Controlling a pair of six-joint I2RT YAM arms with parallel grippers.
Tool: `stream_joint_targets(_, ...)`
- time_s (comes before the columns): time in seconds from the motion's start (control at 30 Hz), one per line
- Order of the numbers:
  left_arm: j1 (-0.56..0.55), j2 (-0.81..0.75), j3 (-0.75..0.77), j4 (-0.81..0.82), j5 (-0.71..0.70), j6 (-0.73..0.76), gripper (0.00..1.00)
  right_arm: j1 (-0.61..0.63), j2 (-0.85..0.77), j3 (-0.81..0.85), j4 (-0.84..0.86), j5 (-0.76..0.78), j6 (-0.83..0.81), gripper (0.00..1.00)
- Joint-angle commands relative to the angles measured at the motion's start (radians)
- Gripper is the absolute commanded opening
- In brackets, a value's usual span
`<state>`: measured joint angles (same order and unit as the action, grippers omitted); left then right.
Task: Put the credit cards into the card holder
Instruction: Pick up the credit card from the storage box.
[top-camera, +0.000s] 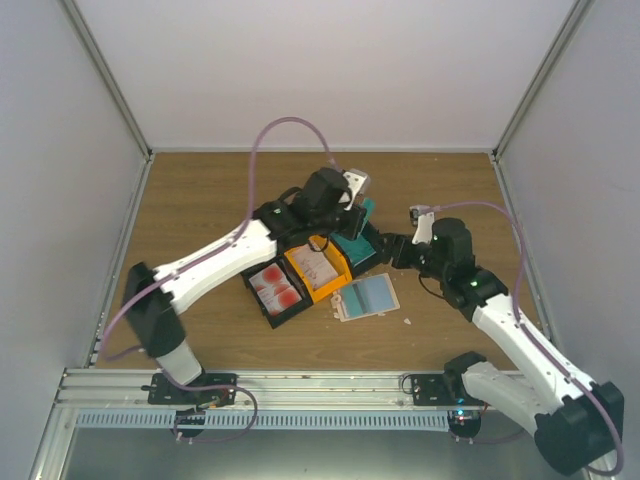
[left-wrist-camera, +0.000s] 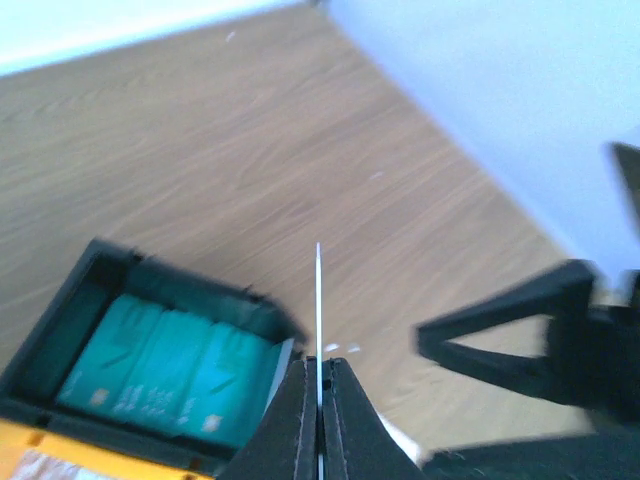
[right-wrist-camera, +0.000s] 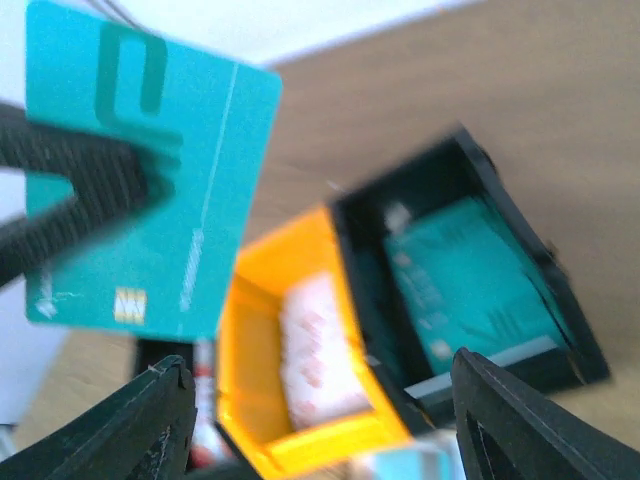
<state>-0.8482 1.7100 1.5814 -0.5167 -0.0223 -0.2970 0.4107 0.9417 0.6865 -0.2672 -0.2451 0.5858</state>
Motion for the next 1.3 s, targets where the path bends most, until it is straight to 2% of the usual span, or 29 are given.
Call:
stream_joint_targets(0.0, 0.026, -0.176, -0.105, 0.263, 0.249, -0.085, 0.00, -0.007, -0.055, 0.067, 0.136, -0.148, 0.021, 0.70)
stream_joint_targets(0.17, 0.105, -0.300, -0.240, 0.447, 0.553, -0.233, 0.00, -0.009, -0.083, 0.101, 0.255, -0.274, 0.117, 0.69)
stream_joint_targets(0.33, 0.146, -0.354, -0.309, 0.559, 0.711, -0.316, 0.00, -0.008, -0.109, 0.064, 0.439, -0.447, 0.207, 0.58)
stream_joint_targets(0.53, 0.149, -0.367, -0.335, 0.629, 0.776, -0.368, 0.00, -0.009, -0.086, 0.041, 0.518, -0.544, 0.266, 0.41)
stream_joint_targets(0.63, 0.149, -0.370, -0.347, 0.647, 0.788, -0.381, 0.00, -0.009, -0.080, 0.026, 0.535, -0.536, 0.287, 0.23)
stream_joint_targets(0.8, 0.150, -0.377, -0.363, 0.632, 0.766, -0.373, 0.01, -0.009, -0.085, -0.002, 0.551, -0.507, 0.305, 0.02)
stream_joint_targets(0.87, 0.150, -0.377, -0.364, 0.597, 0.735, -0.356, 0.11, -0.008, -0.087, -0.008, 0.547, -0.502, 0.301, 0.01)
stream_joint_targets(0.9, 0.150, -0.381, -0.363, 0.564, 0.695, -0.344, 0.21, -0.009, -0.088, -0.008, 0.536, -0.495, 0.292, 0.00)
stream_joint_targets(0.97, 0.144, -0.402, -0.381, 0.462, 0.537, -0.309, 0.47, -0.009, -0.092, -0.006, 0.479, -0.470, 0.257, 0.01)
stream_joint_targets(1.03, 0.131, -0.425, -0.414, 0.360, 0.340, -0.265, 0.60, -0.009, -0.104, -0.001, 0.371, -0.399, 0.173, 0.01)
stream_joint_targets(1.13, 0.115, -0.432, -0.484, 0.240, 0.164, -0.241, 0.63, -0.009, -0.121, -0.007, 0.162, -0.277, 0.095, 0.00)
stream_joint_targets(1.27, 0.047, -0.388, -0.553, 0.150, 0.057, -0.270, 0.61, -0.009, -0.107, -0.017, -0.045, -0.146, 0.023, 0.01)
